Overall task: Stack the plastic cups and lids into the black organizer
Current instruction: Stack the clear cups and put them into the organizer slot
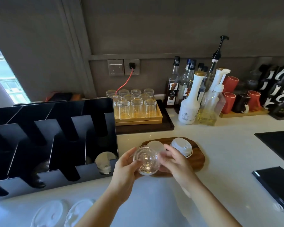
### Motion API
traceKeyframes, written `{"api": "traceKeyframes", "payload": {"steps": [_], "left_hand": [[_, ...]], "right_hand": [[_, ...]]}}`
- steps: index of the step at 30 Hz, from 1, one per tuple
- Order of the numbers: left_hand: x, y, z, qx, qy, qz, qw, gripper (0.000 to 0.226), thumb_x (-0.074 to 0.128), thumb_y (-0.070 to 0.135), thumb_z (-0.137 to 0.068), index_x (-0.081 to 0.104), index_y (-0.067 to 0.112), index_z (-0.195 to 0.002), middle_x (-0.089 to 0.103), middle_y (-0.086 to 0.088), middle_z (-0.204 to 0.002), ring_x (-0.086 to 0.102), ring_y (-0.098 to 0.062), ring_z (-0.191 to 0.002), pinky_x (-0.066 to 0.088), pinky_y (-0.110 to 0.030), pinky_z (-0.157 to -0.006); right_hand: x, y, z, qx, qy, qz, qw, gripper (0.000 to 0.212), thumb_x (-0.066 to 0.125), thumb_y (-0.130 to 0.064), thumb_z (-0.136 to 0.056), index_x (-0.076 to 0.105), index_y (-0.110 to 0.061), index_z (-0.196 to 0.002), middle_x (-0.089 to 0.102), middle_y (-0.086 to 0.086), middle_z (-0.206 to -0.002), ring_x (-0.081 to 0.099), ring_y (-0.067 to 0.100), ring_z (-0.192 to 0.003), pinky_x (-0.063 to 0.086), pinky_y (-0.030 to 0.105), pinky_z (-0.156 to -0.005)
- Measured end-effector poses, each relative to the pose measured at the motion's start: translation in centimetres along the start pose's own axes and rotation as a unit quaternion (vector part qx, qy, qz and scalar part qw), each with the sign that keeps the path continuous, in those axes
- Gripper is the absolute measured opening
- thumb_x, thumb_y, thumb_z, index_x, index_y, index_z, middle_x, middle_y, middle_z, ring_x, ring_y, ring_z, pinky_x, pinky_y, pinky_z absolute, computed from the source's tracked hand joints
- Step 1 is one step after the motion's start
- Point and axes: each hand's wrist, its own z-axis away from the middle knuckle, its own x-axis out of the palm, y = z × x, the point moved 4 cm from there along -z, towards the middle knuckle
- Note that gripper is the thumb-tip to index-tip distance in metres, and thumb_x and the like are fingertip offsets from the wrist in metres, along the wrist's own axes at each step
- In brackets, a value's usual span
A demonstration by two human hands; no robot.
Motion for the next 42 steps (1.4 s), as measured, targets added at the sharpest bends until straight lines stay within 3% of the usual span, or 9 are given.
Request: {"api": "traceKeyframes", "payload": {"steps": [3, 8, 19, 23, 27, 30, 33, 38, 42], "left_hand": [[-0.8, 0.0, 0.5, -0.001, 0.010, -0.003, 1.000, 0.046, 0.058, -0.006, -0.095, 0.054, 0.017, -0.135, 0.074, -0.015, -0.120, 0.074, -0.032, -0.104, 0.060, -0.048, -0.089], [-1.9, 0.1, 1.9, -0.001, -0.010, -0.026, 1.000, 0.037, 0.059, 0.004, -0.097, 0.061, 0.012, -0.133, 0.074, -0.017, -0.120, 0.072, -0.035, -0.108, 0.060, -0.047, -0.088], [-9.4, 2.0, 8.1, 0.064, 0.124, -0.057, 0.989, 0.035, 0.064, -0.004, -0.089, 0.072, 0.012, -0.120, 0.076, -0.022, -0.107, 0.074, -0.040, -0.097, 0.062, -0.048, -0.077], [-13.8, 3.1, 10.9, 0.089, 0.179, -0.036, 0.979, 0.035, 0.060, -0.007, -0.090, 0.072, 0.010, -0.118, 0.077, -0.023, -0.102, 0.075, -0.035, -0.085, 0.064, -0.045, -0.070], [-17.9, 3.4, 13.1, 0.103, 0.208, -0.015, 0.973, 0.035, 0.054, -0.008, -0.093, 0.072, 0.009, -0.118, 0.076, -0.023, -0.107, 0.075, -0.035, -0.090, 0.063, -0.046, -0.073], [-20.5, 3.3, 14.4, 0.100, 0.229, 0.008, 0.968, 0.034, 0.053, -0.009, -0.094, 0.069, 0.006, -0.120, 0.076, -0.023, -0.108, 0.076, -0.035, -0.089, 0.064, -0.044, -0.072], [-22.9, 3.3, 15.8, 0.094, 0.240, 0.022, 0.966, 0.034, 0.054, -0.006, -0.095, 0.065, 0.003, -0.125, 0.076, -0.022, -0.110, 0.076, -0.035, -0.089, 0.064, -0.040, -0.068], [-26.1, 3.6, 17.5, 0.082, 0.241, 0.044, 0.966, 0.036, 0.055, -0.005, -0.094, 0.062, 0.002, -0.128, 0.076, -0.023, -0.111, 0.077, -0.035, -0.086, 0.064, -0.044, -0.072], [-27.9, 4.1, 18.5, 0.077, 0.223, 0.045, 0.971, 0.037, 0.055, -0.005, -0.095, 0.060, 0.001, -0.131, 0.076, -0.022, -0.108, 0.076, -0.037, -0.087, 0.065, -0.044, -0.070]], "right_hand": [[1.0, 0.7, 0.4, 0.019, 0.014, -0.028, 0.999, 0.070, 0.072, -0.065, -0.076, 0.060, -0.023, -0.131, 0.072, -0.004, -0.119, 0.065, 0.016, -0.114, 0.051, 0.049, -0.101], [3.7, 0.2, 1.1, -0.008, 0.028, -0.009, 1.000, 0.014, 0.066, -0.021, -0.094, 0.071, -0.018, -0.106, 0.078, 0.004, -0.090, 0.073, 0.020, -0.083, 0.059, 0.033, -0.065], [10.9, -0.7, 2.9, 0.007, -0.123, -0.034, 0.992, 0.022, 0.065, -0.025, -0.094, 0.065, -0.017, -0.115, 0.075, 0.010, -0.094, 0.072, 0.029, -0.083, 0.059, 0.033, -0.068], [13.4, 0.2, 4.0, -0.048, -0.150, 0.087, 0.984, 0.013, 0.068, -0.025, -0.093, 0.070, -0.023, -0.105, 0.072, 0.003, -0.087, 0.068, 0.016, -0.075, 0.059, 0.040, -0.075], [16.3, 1.1, 7.5, -0.126, -0.223, 0.341, 0.905, 0.049, 0.073, -0.058, -0.077, 0.065, -0.031, -0.118, 0.062, -0.013, -0.104, 0.057, 0.001, -0.095, 0.046, 0.022, -0.080], [18.0, 1.6, 10.5, -0.135, -0.250, 0.488, 0.825, 0.097, 0.062, -0.081, -0.065, 0.039, -0.032, -0.145, 0.043, -0.014, -0.135, 0.037, 0.010, -0.125, 0.038, 0.025, -0.099], [19.0, 2.1, 12.7, -0.128, -0.242, 0.544, 0.793, 0.120, 0.056, -0.089, -0.056, 0.021, -0.026, -0.152, 0.026, -0.013, -0.149, 0.026, 0.014, -0.134, 0.031, 0.029, -0.111], [20.5, 3.9, 14.4, -0.109, -0.207, 0.595, 0.769, 0.120, 0.058, -0.081, -0.060, 0.014, -0.024, -0.156, 0.023, -0.008, -0.155, 0.024, 0.019, -0.139, 0.026, 0.031, -0.113], [20.8, 5.0, 14.9, -0.106, -0.139, 0.583, 0.793, 0.105, 0.057, -0.072, -0.057, 0.041, -0.019, -0.146, 0.047, -0.004, -0.141, 0.047, 0.024, -0.126, 0.042, 0.035, -0.101]]}}
